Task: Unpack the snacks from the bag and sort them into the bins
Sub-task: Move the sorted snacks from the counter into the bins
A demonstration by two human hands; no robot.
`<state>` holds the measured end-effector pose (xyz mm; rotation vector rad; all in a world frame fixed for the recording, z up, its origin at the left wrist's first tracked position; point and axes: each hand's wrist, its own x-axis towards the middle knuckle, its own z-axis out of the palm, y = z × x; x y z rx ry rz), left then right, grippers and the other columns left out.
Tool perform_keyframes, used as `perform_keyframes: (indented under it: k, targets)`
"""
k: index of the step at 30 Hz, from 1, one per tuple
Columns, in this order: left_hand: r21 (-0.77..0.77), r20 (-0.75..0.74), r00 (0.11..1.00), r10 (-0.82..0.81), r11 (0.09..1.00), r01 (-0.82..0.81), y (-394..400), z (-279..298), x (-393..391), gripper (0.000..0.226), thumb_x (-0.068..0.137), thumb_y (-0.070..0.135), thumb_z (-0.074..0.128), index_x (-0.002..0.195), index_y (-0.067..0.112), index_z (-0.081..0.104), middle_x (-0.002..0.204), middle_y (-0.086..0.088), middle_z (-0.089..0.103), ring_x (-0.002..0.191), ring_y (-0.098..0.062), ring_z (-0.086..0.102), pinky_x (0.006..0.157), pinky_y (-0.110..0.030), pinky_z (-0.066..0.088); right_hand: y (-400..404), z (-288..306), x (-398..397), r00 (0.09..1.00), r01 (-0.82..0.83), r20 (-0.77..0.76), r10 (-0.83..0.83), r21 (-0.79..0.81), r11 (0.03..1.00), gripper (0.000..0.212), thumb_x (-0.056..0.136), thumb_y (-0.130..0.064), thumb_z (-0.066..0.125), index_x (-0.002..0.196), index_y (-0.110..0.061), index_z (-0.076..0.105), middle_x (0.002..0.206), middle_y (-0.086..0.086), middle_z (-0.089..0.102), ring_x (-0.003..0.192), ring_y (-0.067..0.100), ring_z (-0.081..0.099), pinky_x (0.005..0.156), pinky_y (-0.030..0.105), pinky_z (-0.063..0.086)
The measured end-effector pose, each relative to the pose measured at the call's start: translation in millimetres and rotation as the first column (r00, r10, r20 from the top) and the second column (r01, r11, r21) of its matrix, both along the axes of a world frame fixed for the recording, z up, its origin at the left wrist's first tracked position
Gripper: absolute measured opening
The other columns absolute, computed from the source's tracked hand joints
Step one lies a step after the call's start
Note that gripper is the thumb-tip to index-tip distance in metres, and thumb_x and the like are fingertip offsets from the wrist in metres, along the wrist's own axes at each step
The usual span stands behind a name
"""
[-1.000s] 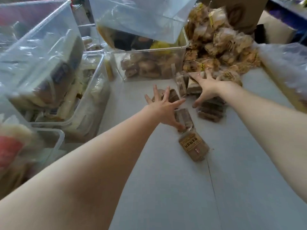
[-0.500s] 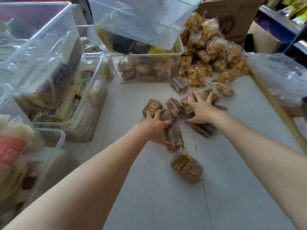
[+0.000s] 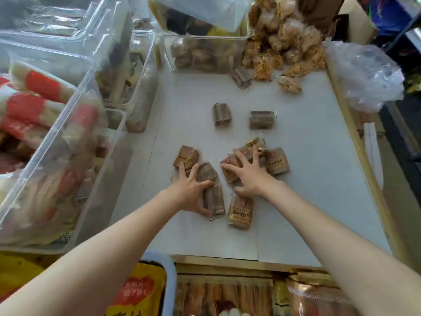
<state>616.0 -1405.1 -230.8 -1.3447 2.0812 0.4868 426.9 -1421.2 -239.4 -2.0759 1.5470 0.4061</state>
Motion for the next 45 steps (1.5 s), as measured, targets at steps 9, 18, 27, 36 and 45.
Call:
perform_keyframes:
  k: [9,18,27,36,45]
  targets:
    - [-0.095,-0.149,0.988,-0.033,0.995,0.019,84,1,8,0.095,0.072,0.071,0.058,0.147,0.045,0.005,0.154,-0.010,-0.026,0.138,-0.045,-0.023,0.109,-0.065,0.003,100,13,-2,0.961,0.235,0.182,-0.207,-0.150,0.960,0.076,0.079,-0.057,0.062,0.143,-0.030,0.031,0.154,0.002,0.007,0.140,0.031,0.006,0.114,0.051,0.020]
    - [-0.138,-0.116,0.992,0.046,0.989,-0.062,92,-6,-23,0.094,0.077,0.062,0.061,0.149,0.033,0.009,0.154,-0.021,-0.015,0.138,-0.050,-0.012,0.109,-0.057,0.021,132,1,25,0.928,0.359,0.105,-0.358,0.009,0.933,0.091,0.080,-0.032,0.071,0.147,-0.027,0.010,0.152,0.015,-0.009,0.130,0.041,0.034,0.102,0.043,0.040]
    - [-0.090,-0.190,0.981,-0.027,0.996,0.010,77,0,5,0.094,0.074,0.061,0.065,0.147,0.038,0.012,0.157,-0.010,-0.006,0.141,-0.037,-0.005,0.113,-0.052,0.013,115,35,-33,0.898,0.254,0.373,-0.234,-0.004,0.967,0.088,0.071,-0.003,0.072,0.143,-0.027,0.028,0.145,0.002,0.014,0.122,0.023,0.040,0.094,0.025,0.042]
    - [-0.082,-0.075,0.985,0.155,0.984,-0.161,67,-1,-15,0.116,0.069,0.070,0.062,0.147,0.034,-0.017,0.153,-0.019,-0.023,0.139,-0.048,-0.015,0.109,-0.063,-0.004,60,19,-60,0.899,0.366,0.213,-0.383,0.117,0.923,0.089,0.080,-0.033,0.072,0.148,-0.005,0.022,0.155,0.011,0.020,0.142,0.023,0.021,0.112,0.029,0.019]
    - [-0.100,-0.106,0.981,0.165,0.979,-0.176,71,5,-24,0.124,0.069,0.062,0.069,0.149,0.017,-0.016,0.146,-0.019,0.025,0.130,-0.038,0.029,0.107,-0.045,0.027,87,7,-41,0.961,0.273,0.043,-0.275,0.044,0.961,0.100,0.064,-0.046,0.081,0.140,-0.012,0.026,0.137,0.014,0.024,0.127,0.036,0.028,0.105,0.045,0.031]
